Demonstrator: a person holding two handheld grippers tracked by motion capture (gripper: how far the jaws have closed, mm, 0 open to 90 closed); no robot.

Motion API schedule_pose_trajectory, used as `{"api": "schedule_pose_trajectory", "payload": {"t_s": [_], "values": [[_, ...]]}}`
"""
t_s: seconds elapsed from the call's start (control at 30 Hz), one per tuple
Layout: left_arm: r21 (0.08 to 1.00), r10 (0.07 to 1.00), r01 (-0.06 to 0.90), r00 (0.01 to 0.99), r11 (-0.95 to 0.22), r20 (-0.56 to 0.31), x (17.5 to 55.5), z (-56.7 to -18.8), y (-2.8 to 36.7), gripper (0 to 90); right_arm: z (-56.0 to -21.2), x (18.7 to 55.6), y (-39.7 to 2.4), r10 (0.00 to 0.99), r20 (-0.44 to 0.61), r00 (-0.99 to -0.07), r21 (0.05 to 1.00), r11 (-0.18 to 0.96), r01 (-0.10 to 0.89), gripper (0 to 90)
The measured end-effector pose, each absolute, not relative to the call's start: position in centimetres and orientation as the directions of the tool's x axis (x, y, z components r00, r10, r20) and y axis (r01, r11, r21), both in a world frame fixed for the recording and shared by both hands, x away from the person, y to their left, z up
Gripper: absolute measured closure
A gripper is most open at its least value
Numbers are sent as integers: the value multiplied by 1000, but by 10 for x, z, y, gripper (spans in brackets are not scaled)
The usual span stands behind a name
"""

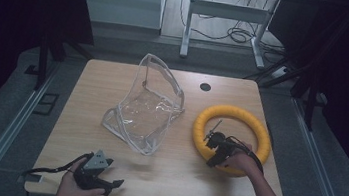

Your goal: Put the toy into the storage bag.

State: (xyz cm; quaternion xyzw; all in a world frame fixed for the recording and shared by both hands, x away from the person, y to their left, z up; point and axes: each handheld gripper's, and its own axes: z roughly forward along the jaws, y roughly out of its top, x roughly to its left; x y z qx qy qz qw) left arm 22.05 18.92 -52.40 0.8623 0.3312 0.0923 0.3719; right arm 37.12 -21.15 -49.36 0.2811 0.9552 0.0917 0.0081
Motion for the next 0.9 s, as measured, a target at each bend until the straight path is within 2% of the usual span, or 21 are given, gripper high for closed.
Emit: {"api": "schedule_pose_trajectory", "payload": {"t_s": [0.1,0.13,0.3,0.5,0.7,0.9], "values": [[703,640,503,763,-503,-88,221,-524,189,185,-485,372,-215,551,54,-833,223,806,548,517],[703,641,503,763,-503,-88,221,-524,189,185,-475,373,-220,573,70,-817,286,773,566,518],[705,643,503,761,-500,-87,221,-524,189,185,-452,377,-235,594,117,-796,398,706,585,520],[705,642,503,762,-500,-89,221,-524,189,185,-437,374,-244,600,140,-788,482,654,583,521],[707,643,501,761,-499,-85,221,-524,189,185,-423,371,-246,605,117,-788,532,632,564,522],[707,643,500,762,-500,-84,222,-524,189,185,-393,363,-247,589,91,-803,639,584,501,521]]}}
